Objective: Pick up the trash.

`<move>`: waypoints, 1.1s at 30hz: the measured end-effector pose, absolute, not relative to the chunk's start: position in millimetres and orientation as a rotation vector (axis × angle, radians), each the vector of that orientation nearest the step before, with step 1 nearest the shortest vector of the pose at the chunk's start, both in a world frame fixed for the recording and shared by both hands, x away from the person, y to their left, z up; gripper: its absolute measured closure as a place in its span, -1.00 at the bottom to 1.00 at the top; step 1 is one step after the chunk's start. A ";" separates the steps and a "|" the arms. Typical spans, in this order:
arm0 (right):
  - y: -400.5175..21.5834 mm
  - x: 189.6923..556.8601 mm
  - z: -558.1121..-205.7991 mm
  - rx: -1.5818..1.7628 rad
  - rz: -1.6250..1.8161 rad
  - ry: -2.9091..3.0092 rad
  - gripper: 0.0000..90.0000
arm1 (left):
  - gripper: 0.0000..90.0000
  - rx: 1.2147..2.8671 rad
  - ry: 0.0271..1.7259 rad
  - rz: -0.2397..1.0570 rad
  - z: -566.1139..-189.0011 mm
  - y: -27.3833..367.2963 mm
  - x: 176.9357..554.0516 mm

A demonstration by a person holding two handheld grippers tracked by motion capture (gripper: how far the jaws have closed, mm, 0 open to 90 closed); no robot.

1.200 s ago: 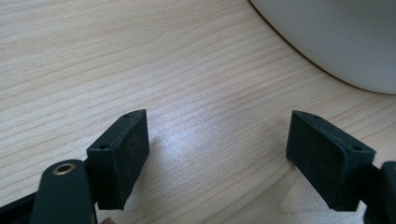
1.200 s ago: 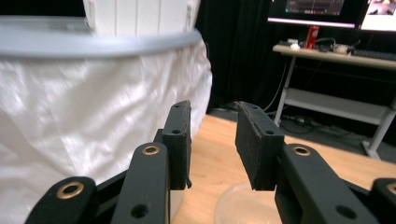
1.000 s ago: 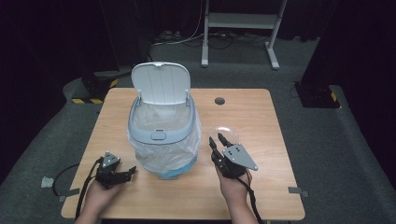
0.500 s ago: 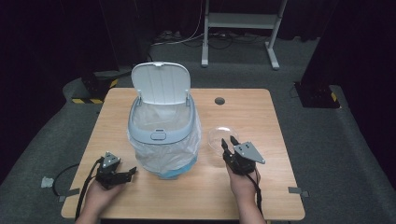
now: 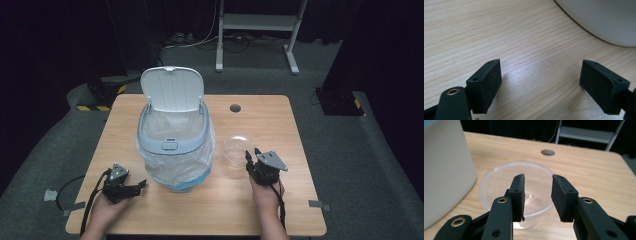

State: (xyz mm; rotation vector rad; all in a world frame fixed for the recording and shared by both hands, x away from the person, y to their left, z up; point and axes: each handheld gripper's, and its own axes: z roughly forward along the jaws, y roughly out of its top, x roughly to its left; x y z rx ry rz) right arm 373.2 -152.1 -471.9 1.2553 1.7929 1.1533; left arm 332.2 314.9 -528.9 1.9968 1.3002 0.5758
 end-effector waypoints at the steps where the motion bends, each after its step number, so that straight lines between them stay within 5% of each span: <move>1: -151.3 374.9 -475.8 1.262 1.142 1.805 0.40 | -0.60 1.997 1.297 0.576 -528.9 314.9 332.2; 33: -139.0 362.1 -491.0 1.217 1.084 1.873 0.40 | -0.60 2.007 1.276 0.570 -528.9 313.9 333.2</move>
